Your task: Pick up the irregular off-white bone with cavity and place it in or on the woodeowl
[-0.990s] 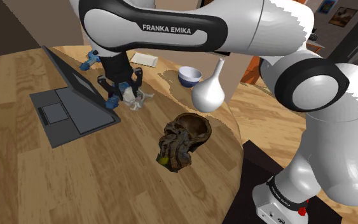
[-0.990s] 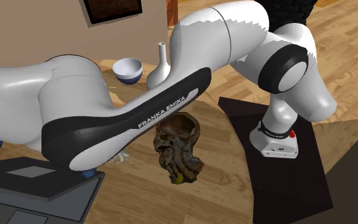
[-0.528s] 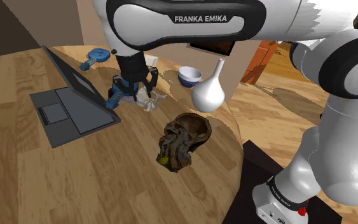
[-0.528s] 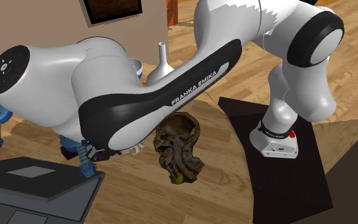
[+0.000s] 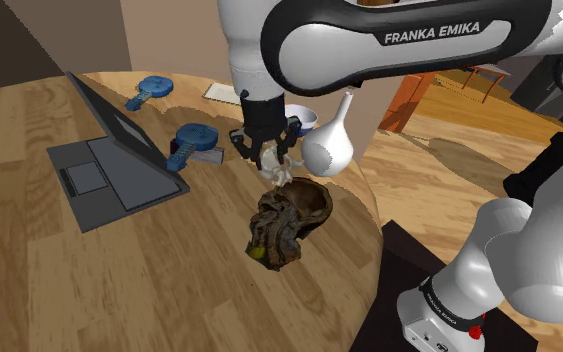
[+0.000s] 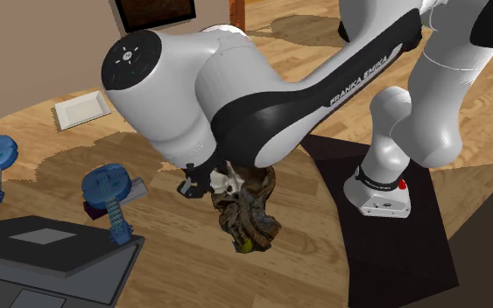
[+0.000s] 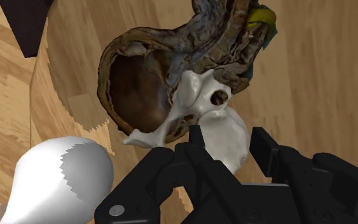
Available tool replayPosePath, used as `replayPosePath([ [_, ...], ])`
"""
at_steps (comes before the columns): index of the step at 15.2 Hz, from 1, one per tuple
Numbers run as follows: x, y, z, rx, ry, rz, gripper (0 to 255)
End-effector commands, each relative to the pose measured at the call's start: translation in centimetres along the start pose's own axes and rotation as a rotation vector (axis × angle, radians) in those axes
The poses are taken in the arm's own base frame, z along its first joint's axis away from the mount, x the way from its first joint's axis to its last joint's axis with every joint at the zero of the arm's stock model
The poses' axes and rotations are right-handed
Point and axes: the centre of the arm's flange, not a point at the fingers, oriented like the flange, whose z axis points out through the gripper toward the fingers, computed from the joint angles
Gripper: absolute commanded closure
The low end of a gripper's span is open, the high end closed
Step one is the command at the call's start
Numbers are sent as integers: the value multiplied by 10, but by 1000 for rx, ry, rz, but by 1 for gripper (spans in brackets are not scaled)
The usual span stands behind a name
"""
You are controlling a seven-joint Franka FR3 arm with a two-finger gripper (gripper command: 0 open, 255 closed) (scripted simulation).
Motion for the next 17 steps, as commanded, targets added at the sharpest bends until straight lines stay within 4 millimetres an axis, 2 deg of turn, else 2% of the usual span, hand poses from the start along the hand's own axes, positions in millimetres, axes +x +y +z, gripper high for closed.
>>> replayPosePath([
  [1, -14, 24, 4, 0, 0, 0, 255],
  [17, -17, 0, 85, 0, 0, 0, 255],
])
